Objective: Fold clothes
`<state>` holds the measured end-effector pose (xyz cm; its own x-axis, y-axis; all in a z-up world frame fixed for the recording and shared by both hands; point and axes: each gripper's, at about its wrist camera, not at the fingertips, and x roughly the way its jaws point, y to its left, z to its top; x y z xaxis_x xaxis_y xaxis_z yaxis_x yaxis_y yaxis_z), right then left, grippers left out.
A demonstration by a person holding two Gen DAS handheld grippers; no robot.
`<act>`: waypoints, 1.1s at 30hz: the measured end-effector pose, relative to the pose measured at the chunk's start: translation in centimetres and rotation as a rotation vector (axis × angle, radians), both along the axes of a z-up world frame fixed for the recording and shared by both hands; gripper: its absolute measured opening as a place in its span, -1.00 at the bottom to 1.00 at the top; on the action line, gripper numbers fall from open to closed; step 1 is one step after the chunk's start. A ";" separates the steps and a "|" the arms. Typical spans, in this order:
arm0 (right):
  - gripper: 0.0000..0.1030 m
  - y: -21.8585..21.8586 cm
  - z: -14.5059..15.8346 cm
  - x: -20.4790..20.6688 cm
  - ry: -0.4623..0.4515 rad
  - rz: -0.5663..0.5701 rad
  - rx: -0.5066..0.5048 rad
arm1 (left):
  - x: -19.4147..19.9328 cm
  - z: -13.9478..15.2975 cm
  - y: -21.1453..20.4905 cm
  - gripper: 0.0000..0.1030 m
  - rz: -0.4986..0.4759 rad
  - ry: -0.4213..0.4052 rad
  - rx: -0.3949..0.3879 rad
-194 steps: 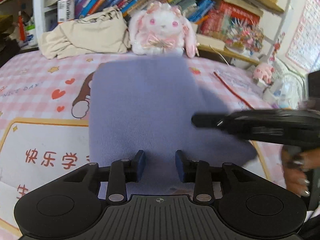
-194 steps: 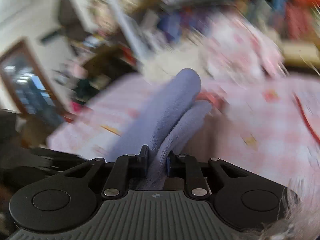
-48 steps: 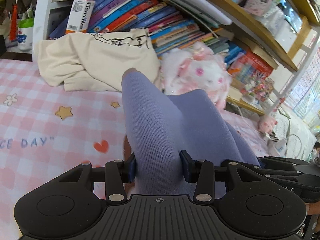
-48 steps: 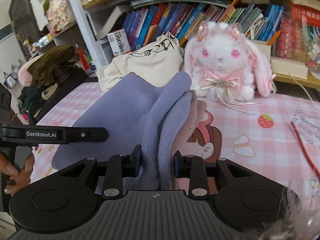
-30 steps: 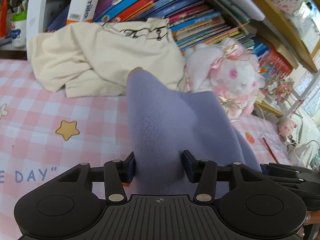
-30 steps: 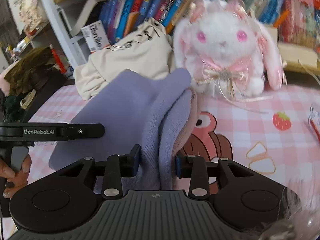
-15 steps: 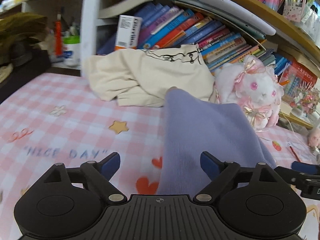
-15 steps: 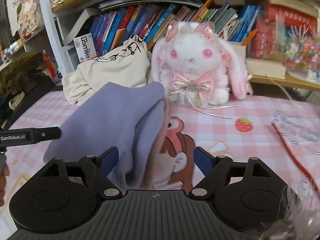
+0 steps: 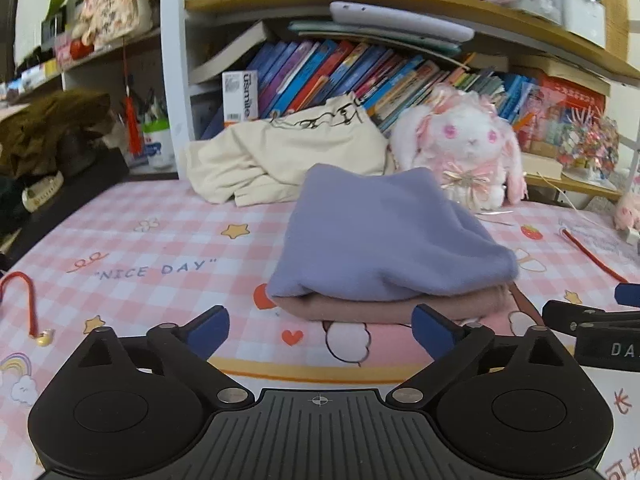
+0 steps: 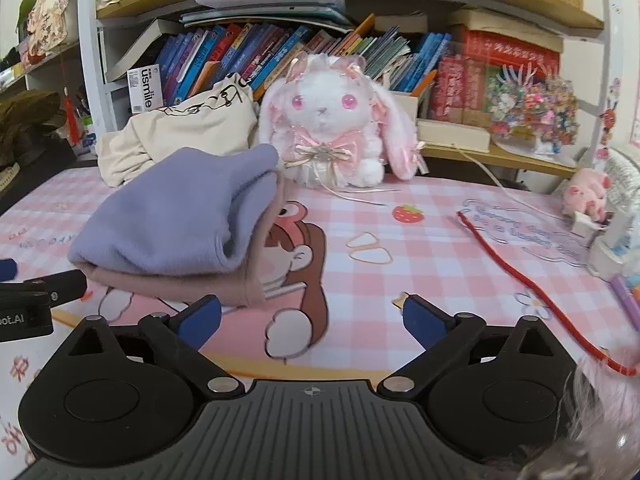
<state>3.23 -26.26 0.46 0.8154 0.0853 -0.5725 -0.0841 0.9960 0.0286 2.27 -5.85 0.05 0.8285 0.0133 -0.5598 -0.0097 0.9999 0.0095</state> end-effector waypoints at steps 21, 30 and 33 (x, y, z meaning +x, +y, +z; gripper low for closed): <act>1.00 -1.8 -1.2 -3.5 0.056 -0.112 -0.011 | -1.3 -1.0 -2.6 0.97 -0.041 0.049 0.012; 1.00 -1.7 -1.4 -3.5 0.066 -0.121 -0.018 | -1.1 -1.1 -2.6 0.97 -0.047 0.053 0.013; 1.00 -1.7 -1.5 -3.6 0.068 -0.122 -0.019 | -1.0 -1.3 -2.6 0.97 -0.052 0.061 0.015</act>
<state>-0.36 -27.97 -1.04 0.7783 -0.0235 -0.6275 0.0393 0.9992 0.0114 1.22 -8.48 -1.23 0.7926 -0.0202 -0.6094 0.0435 0.9988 0.0234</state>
